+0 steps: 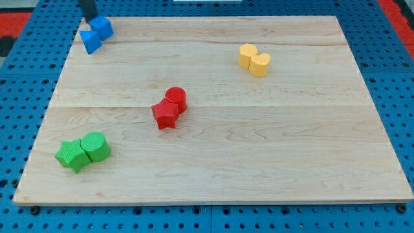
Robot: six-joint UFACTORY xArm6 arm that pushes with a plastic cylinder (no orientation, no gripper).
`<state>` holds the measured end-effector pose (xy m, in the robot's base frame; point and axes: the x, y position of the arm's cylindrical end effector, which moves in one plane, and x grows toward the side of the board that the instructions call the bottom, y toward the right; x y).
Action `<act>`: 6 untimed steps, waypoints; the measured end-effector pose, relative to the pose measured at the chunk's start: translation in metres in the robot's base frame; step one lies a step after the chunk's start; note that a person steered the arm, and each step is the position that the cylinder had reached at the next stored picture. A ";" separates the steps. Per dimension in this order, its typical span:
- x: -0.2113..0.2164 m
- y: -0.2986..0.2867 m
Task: Place the blue triangle above the blue cube
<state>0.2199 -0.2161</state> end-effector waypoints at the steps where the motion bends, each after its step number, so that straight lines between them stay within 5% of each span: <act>1: 0.042 0.043; 2: 0.042 0.050; 3: 0.047 0.121; 4: 0.132 0.171; 6: 0.128 -0.033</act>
<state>0.3474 -0.2493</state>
